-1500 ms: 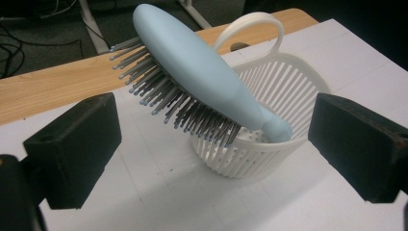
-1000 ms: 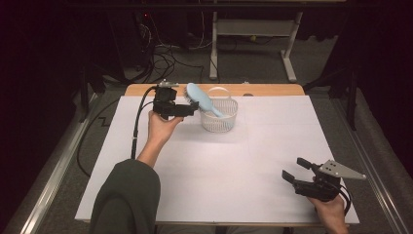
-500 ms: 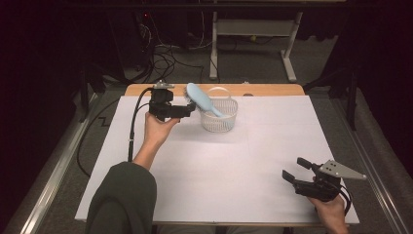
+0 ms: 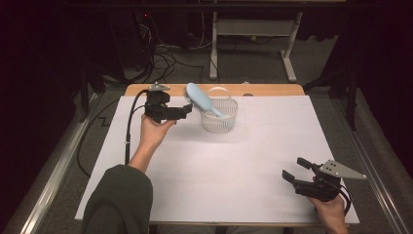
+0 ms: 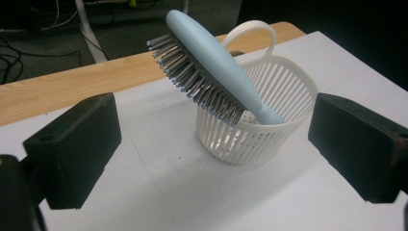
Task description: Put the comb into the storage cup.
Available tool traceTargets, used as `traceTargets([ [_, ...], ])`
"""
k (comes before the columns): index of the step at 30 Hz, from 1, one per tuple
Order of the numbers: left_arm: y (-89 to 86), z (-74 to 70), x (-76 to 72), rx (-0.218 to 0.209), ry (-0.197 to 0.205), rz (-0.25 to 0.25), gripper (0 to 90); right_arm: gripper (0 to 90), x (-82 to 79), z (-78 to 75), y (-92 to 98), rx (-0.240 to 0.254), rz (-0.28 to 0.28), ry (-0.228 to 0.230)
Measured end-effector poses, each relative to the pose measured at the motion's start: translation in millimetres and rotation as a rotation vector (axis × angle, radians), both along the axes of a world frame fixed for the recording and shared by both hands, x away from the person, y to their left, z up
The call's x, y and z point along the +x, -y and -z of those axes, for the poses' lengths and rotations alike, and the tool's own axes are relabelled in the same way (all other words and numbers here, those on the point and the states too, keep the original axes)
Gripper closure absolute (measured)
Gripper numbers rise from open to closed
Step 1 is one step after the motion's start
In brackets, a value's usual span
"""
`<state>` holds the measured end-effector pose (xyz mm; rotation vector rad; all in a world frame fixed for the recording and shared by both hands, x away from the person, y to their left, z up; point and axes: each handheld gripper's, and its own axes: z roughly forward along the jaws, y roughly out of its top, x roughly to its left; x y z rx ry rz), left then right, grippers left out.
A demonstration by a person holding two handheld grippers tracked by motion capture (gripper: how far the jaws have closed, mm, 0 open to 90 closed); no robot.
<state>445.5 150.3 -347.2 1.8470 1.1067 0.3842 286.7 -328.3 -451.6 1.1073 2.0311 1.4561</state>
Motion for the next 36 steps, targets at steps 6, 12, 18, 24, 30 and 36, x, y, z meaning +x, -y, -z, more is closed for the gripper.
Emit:
traceTargets([
  [6,-5.4,1.8,-3.7,0.001,0.001,0.002,3.6,20.3,0.1,0.0,0.2,0.0,0.001,0.001],
  [12,-12.0,3.1,-7.5,-0.003,0.002,0.0,3.6,20.3,0.1,0.0,0.4,-0.001,0.004,0.001],
  [18,-17.1,3.3,-11.6,-0.009,0.008,-0.003,3.6,20.3,0.1,0.0,0.4,0.0,0.005,0.002],
  [24,-20.9,4.4,-16.8,-0.003,0.013,-0.003,3.6,20.2,0.1,0.1,0.8,0.001,0.006,0.002],
  [30,-25.4,6.2,-21.8,-0.004,0.021,-0.003,3.6,20.2,0.4,0.2,1.0,0.002,0.007,0.001],
  [36,-28.1,5.6,-25.8,-0.005,0.028,-0.001,3.6,20.1,0.5,0.2,1.0,0.002,0.009,0.0],
])
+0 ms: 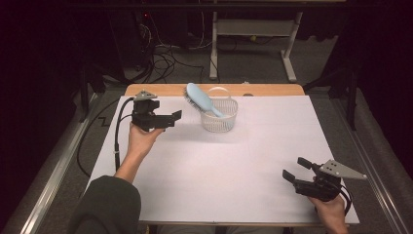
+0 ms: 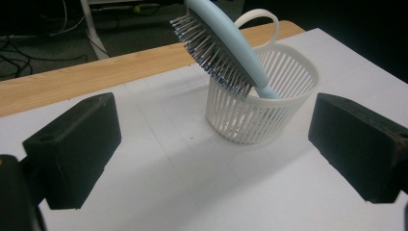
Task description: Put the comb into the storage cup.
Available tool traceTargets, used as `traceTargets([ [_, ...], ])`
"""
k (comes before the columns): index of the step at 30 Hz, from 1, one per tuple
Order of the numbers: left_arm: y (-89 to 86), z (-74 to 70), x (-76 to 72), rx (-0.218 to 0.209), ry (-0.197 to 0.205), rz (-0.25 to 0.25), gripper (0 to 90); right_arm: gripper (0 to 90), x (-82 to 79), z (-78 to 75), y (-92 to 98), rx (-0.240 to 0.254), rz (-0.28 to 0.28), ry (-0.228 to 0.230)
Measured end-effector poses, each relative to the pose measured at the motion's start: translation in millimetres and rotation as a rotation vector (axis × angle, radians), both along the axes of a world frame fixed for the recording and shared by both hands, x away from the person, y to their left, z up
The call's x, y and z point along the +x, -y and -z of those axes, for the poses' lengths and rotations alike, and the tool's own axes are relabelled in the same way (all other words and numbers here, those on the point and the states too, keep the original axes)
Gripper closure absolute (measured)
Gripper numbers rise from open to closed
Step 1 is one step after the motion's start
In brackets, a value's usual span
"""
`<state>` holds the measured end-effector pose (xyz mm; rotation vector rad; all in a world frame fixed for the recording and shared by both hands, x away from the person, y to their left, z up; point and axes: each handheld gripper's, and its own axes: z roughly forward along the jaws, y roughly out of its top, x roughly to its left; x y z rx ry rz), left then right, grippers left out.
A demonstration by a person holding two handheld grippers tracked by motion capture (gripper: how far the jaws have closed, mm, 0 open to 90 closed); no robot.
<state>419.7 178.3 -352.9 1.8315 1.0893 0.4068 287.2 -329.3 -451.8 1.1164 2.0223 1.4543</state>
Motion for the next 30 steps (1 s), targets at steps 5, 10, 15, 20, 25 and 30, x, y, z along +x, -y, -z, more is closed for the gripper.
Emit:
traceTargets([
  [5,-1.7,2.9,-2.9,-0.004,-0.001,0.002,3.6,20.1,-0.1,0.0,0.1,0.0,0.001,0.001],
  [10,-4.2,4.9,-5.4,-0.007,0.001,0.003,3.6,20.1,0.1,0.1,0.0,0.001,0.002,0.0],
  [15,-8.7,5.9,-9.6,-0.01,0.007,0.0,3.6,20.1,-0.2,0.0,0.2,0.001,0.004,0.001],
  [20,-13.4,7.3,-13.0,-0.017,0.008,-0.005,3.6,20.1,-0.1,-0.1,-0.3,0.0,0.002,-0.001],
  [25,-16.4,8.5,-16.5,-0.018,0.013,-0.007,3.6,20.1,-0.3,-0.1,-0.2,0.0,0.003,0.0],
  [30,-17.4,9.2,-20.4,-0.018,0.019,-0.007,3.6,20.1,-0.3,-0.2,-0.1,-0.001,0.003,0.001],
])
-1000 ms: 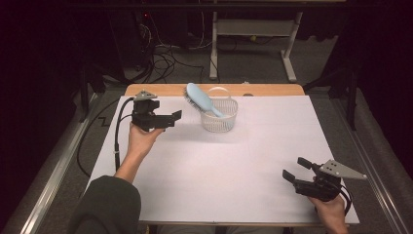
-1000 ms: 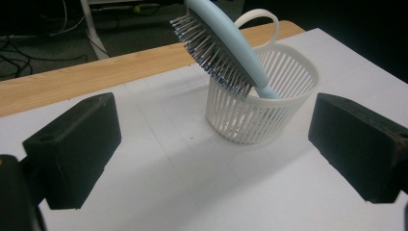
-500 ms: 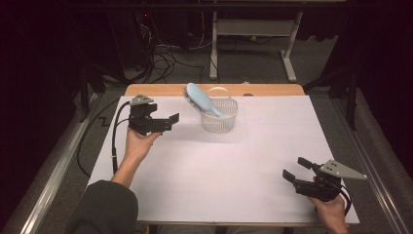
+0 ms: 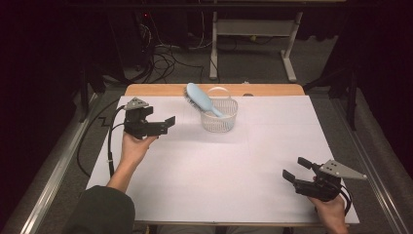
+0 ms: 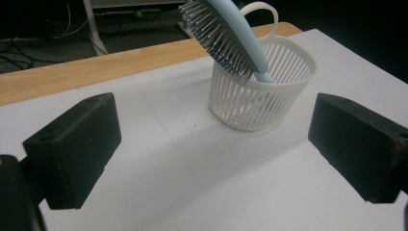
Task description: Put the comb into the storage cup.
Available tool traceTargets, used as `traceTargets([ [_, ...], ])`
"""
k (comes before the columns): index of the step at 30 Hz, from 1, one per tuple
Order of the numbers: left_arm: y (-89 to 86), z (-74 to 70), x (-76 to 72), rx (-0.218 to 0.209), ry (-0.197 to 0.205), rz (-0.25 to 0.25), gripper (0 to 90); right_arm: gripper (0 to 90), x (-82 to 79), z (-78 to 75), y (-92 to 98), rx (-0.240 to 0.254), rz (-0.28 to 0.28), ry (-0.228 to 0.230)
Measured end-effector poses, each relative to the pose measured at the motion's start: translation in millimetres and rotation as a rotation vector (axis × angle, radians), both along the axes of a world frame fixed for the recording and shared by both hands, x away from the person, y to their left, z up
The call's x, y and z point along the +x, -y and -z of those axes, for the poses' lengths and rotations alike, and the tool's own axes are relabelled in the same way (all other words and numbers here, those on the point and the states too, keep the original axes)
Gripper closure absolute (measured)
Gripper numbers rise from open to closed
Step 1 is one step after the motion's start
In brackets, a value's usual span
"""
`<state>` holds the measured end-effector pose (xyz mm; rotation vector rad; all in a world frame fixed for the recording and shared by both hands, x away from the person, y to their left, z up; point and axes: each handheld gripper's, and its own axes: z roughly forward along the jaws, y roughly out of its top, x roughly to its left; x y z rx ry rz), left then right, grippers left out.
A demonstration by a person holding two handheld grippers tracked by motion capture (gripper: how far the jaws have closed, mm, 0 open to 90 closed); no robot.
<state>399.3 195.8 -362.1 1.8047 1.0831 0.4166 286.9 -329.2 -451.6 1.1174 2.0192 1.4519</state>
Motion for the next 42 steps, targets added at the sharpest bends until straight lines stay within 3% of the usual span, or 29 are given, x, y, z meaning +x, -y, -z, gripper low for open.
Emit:
traceTargets([
  [16,-5.9,2.2,-12.8,0.002,0.025,0.001,3.6,20.1,0.1,0.0,-0.7,0.001,0.001,0.003],
  [19,-6.5,2.9,-15.5,0.02,0.031,-0.002,3.7,20.0,0.2,0.0,-0.7,0.002,0.002,0.003],
  [42,-17.9,9.5,-38.0,-0.022,0.057,0.005,3.7,20.0,0.1,-0.1,-0.7,0.0,0.008,0.003],
])
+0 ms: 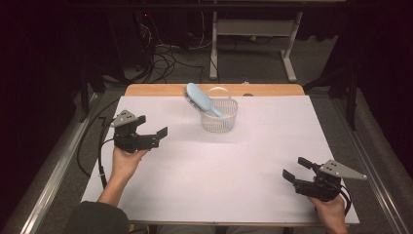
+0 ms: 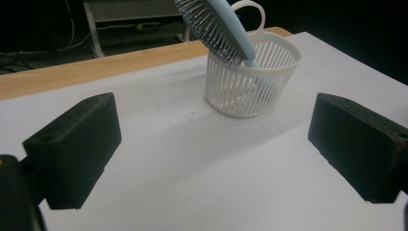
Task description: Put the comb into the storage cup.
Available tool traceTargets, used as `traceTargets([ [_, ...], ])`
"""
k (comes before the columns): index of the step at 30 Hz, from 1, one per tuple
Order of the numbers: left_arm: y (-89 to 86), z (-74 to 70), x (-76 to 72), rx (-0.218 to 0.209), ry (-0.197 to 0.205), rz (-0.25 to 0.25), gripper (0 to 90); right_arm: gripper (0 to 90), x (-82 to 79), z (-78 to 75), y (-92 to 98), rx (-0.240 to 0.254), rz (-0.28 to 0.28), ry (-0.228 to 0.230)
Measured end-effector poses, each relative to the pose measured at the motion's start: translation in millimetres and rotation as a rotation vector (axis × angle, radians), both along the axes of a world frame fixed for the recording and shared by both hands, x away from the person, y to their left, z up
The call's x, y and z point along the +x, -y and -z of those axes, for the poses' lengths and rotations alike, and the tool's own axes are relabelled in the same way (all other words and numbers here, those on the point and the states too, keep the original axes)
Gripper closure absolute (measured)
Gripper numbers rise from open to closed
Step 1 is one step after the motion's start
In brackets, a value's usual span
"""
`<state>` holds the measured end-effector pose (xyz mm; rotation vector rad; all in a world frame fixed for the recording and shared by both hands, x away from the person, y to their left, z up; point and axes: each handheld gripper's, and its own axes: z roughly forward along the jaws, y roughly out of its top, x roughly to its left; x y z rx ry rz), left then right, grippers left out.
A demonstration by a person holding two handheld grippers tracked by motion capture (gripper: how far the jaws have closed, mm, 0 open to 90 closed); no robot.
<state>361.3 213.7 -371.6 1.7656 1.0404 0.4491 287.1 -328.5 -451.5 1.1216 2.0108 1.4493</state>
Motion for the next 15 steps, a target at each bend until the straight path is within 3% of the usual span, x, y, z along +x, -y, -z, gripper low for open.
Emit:
traceTargets([
  [15,-5.0,0.3,-13.9,-0.012,0.014,0.007,3.7,20.0,-0.3,-0.2,-0.1,-0.001,-0.002,0.002],
])
